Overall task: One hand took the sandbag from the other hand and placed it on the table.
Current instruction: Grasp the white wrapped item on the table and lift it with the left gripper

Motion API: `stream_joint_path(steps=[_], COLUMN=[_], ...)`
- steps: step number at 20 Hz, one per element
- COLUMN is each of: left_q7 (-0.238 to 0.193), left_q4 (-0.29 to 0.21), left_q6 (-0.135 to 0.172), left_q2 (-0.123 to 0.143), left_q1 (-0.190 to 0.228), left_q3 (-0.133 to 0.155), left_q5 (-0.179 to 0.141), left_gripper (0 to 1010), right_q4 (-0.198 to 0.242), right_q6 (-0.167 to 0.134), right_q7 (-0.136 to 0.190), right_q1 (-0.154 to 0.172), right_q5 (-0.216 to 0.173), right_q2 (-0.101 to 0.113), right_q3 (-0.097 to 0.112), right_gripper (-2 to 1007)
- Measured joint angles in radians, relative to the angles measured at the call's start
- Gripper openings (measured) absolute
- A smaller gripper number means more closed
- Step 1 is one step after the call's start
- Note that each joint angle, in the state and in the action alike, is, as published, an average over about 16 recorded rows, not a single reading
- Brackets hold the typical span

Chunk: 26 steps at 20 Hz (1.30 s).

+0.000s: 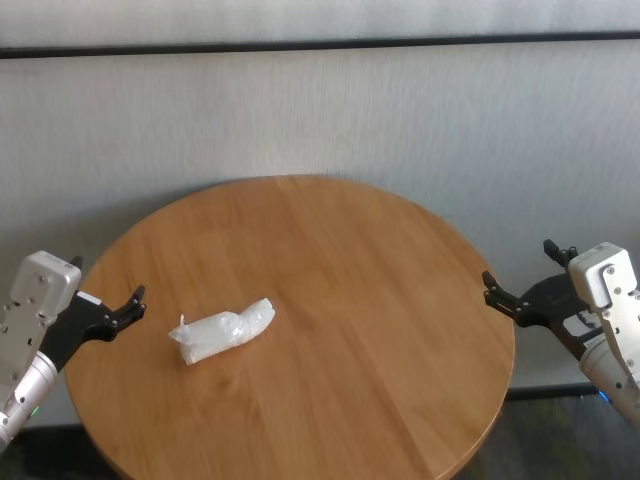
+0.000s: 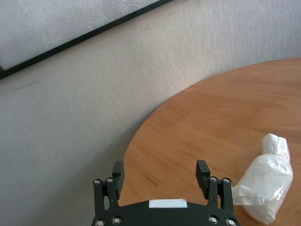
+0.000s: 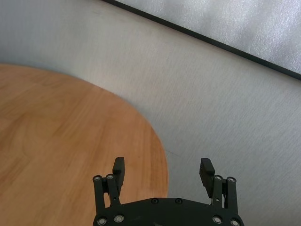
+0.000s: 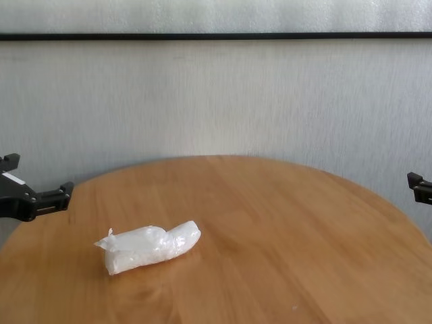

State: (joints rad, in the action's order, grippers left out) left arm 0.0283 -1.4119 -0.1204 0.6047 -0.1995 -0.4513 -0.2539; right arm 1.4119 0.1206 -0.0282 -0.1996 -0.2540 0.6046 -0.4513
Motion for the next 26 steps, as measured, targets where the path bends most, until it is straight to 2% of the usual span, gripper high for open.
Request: stream_joint_path(steps=[18, 22, 26], left_q7=[-0.003, -0.036, -0.113], left_q4=[0.000, -0.004, -0.011], left_q6=[0.000, -0.002, -0.007], left_q2=[0.001, 0.014, 0.047], left_q1=[0.000, 0.002, -0.003], left_q3=[0.000, 0.001, -0.004], left_q5=[0.000, -0.003, -0.009], left_gripper=[1000, 1000, 1000], right_q4=[0.000, 0.000, 0.000], right_q6=[0.000, 0.000, 0.000], right_q7=[0.000, 0.000, 0.000], right_q1=[0.000, 0.000, 0.000], right_q5=[0.000, 0.000, 0.000], right_q2=[0.000, 0.000, 0.000], right_q3=[0.000, 0.000, 0.000], right_gripper=[1005, 1005, 1005])
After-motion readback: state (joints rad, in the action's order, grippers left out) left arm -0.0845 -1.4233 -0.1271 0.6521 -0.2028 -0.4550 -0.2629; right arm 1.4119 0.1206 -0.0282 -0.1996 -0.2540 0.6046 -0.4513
